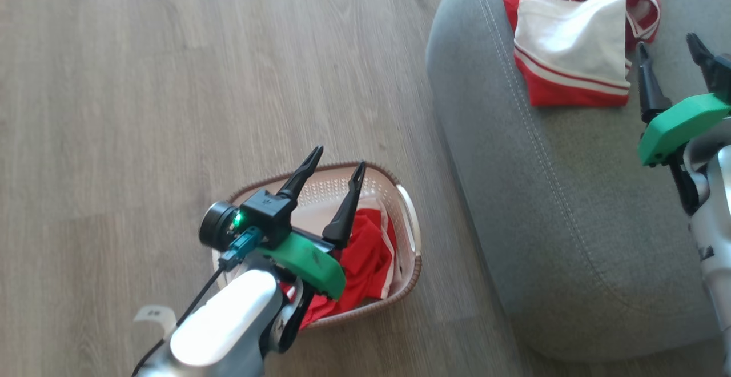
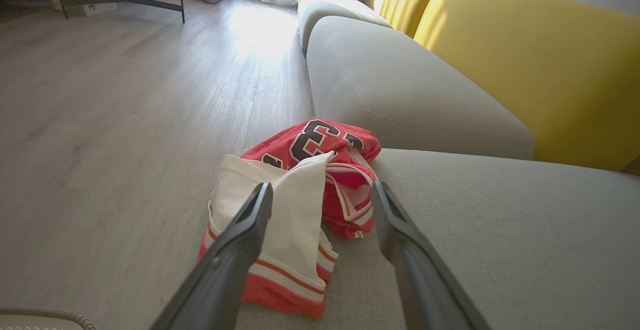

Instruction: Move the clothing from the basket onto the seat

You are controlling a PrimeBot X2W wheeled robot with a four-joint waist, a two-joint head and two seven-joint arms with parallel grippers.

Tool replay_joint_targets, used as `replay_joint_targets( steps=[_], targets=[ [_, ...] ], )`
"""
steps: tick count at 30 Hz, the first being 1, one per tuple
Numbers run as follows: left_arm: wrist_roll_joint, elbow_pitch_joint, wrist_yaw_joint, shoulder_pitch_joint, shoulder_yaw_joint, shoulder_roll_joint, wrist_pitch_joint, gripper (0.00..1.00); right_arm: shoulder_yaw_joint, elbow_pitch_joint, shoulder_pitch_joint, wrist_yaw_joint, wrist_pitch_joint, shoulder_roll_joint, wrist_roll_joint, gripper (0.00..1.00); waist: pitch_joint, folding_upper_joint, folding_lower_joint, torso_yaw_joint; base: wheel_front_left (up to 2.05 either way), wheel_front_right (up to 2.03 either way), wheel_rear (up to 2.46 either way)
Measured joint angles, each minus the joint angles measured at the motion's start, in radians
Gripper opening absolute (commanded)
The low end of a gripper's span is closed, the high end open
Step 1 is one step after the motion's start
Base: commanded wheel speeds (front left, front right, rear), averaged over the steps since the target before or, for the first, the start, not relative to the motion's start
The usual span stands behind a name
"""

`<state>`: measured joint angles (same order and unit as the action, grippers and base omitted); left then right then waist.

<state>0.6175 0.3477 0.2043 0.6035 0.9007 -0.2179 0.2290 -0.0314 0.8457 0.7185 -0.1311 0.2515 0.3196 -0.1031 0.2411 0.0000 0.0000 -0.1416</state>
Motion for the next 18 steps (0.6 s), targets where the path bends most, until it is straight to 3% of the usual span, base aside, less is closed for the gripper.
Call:
replay_joint_targets(
  steps=[9,18],
  targets=[
    [0.035,0.012,0.025,-0.099,-0.062,-0.003,0.015,1.00,-0.044,-0.105,-0.063,0.000,0.001,-0.042,-0.039,1.00,-0.098,0.0000,0.0000,0.053,0.00,0.00,0.00],
    [0.049,-0.029,0.078,-0.254,-0.203,-0.048,0.021,1.00,-0.041,-0.190,-0.168,0.000,0.001,-0.115,-0.049,1.00,-0.189,0.0000,0.0000,0.125,0.00,0.00,0.00]
  ],
)
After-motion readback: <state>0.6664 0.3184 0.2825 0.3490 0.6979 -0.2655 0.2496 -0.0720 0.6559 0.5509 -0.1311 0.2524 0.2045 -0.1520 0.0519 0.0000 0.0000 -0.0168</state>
